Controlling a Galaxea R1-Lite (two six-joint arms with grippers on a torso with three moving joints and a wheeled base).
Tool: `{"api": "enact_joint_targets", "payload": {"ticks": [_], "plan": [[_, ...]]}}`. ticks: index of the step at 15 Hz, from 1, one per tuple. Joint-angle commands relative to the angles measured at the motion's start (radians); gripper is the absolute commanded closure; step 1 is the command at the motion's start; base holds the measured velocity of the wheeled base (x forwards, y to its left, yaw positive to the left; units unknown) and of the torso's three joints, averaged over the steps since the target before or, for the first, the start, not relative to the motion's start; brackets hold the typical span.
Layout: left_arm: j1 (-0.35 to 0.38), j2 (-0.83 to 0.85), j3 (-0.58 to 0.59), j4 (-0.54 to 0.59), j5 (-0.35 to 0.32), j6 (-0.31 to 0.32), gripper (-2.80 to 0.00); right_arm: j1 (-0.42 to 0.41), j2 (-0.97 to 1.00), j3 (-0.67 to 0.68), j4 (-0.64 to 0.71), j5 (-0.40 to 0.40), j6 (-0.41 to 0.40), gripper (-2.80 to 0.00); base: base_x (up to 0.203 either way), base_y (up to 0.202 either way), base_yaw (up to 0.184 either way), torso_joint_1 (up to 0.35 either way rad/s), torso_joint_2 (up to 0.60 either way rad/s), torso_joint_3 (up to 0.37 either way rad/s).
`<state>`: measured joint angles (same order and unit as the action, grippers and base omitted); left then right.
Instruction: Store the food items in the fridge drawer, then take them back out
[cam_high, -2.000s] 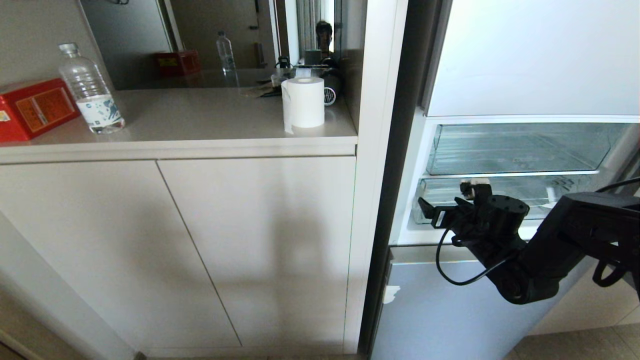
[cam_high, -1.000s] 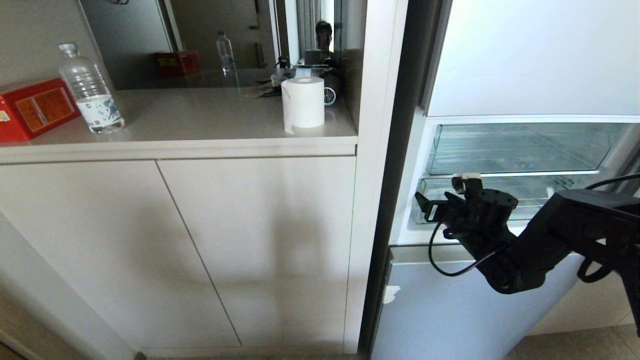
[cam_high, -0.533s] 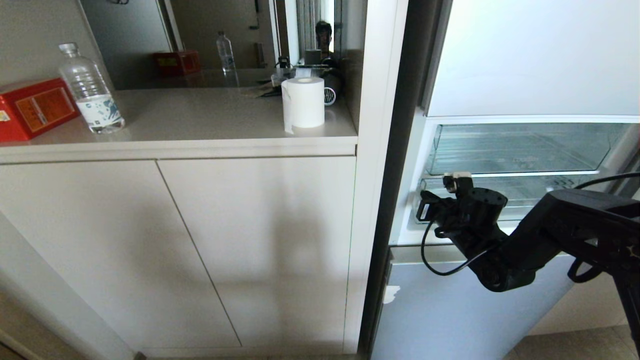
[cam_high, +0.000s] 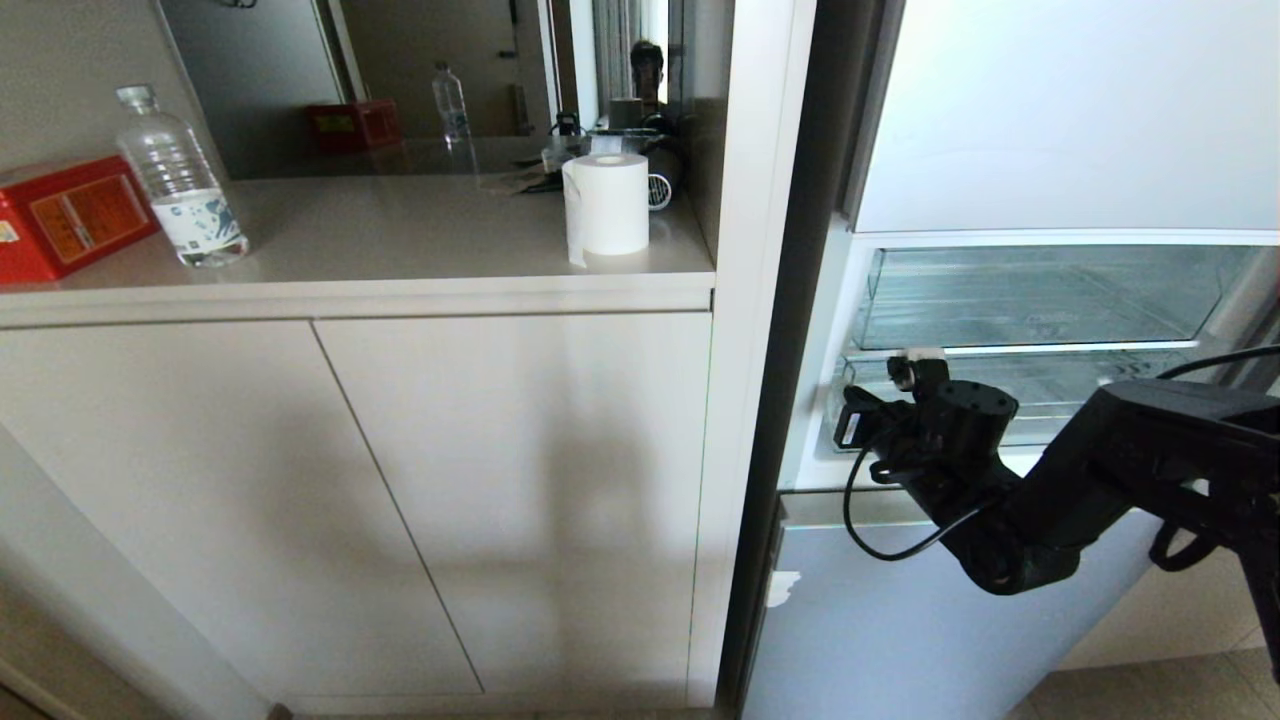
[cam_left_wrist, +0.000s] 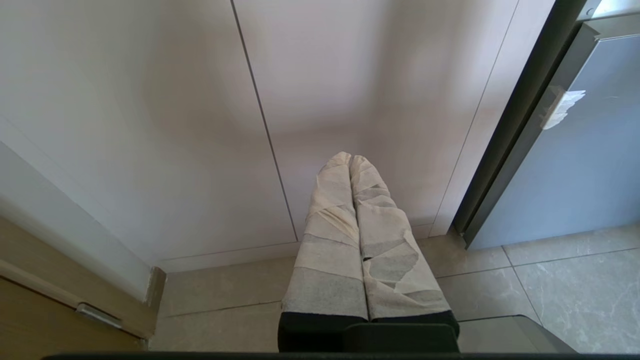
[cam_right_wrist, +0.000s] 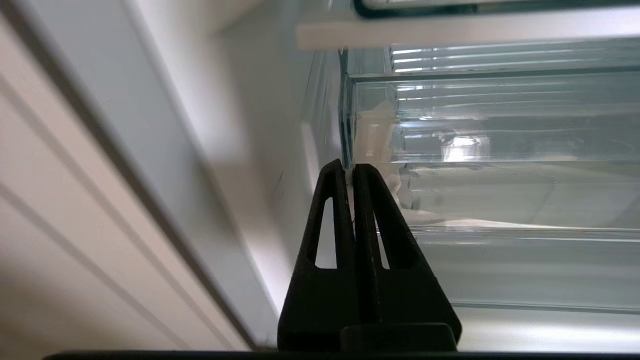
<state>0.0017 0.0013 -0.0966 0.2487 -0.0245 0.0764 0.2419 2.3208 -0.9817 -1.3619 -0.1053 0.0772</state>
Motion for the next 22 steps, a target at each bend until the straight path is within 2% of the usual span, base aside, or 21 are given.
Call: {"api": "enact_joint_targets", "payload": {"ticks": [1, 6, 9, 11, 12, 17, 20, 21, 22], "plan": [[0.0, 0.0, 0.0, 0.001, 0.0, 0.002, 0.0, 0.004, -0.069, 0.086, -0.016, 0.0, 0.002, 0.0, 0.0, 0.0, 0.0, 0.0, 0.0, 0.0], [0.0, 0.0, 0.0, 0.001, 0.0, 0.0, 0.0, 0.013, -0.133, 0.329, -0.142, 0.0, 0.003, 0.0, 0.0, 0.0, 0.0, 0.0, 0.0, 0.0], [0.0, 0.0, 0.0, 0.001, 0.0, 0.001, 0.0, 0.037, -0.167, 0.496, -0.165, -0.003, 0.013, 0.0, 0.0, 0.0, 0.0, 0.0, 0.0, 0.0], [0.0, 0.0, 0.0, 0.0, 0.0, 0.0, 0.0, 0.059, -0.203, 0.543, -0.168, -0.023, 0.029, 0.0, 0.0, 0.0, 0.0, 0.0, 0.0, 0.0], [0.0, 0.0, 0.0, 0.001, 0.0, 0.0, 0.0, 0.064, -0.21, 0.551, -0.168, -0.045, 0.03, -2.8, 0.0, 0.0, 0.0, 0.0, 0.0, 0.0], [0.0, 0.0, 0.0, 0.001, 0.0, 0.0, 0.0, 0.096, -0.345, 0.659, -0.168, -0.104, 0.05, -2.8, 0.0, 0.0, 0.0, 0.0, 0.0, 0.0], [0.0, 0.0, 0.0, 0.001, 0.0, 0.001, 0.0, 0.081, -0.506, 0.703, -0.164, -0.14, 0.046, -2.8, 0.0, 0.0, 0.0, 0.0, 0.0, 0.0], [0.0, 0.0, 0.0, 0.001, 0.0, 0.0, 0.0, 0.054, -0.573, 0.695, -0.116, -0.144, 0.039, -2.8, 0.0, 0.0, 0.0, 0.0, 0.0, 0.0], [0.0, 0.0, 0.0, 0.001, 0.0, 0.0, 0.0, 0.012, -0.65, 0.662, -0.006, -0.144, 0.033, -2.8, 0.0, 0.0, 0.0, 0.0, 0.0, 0.0]]}}
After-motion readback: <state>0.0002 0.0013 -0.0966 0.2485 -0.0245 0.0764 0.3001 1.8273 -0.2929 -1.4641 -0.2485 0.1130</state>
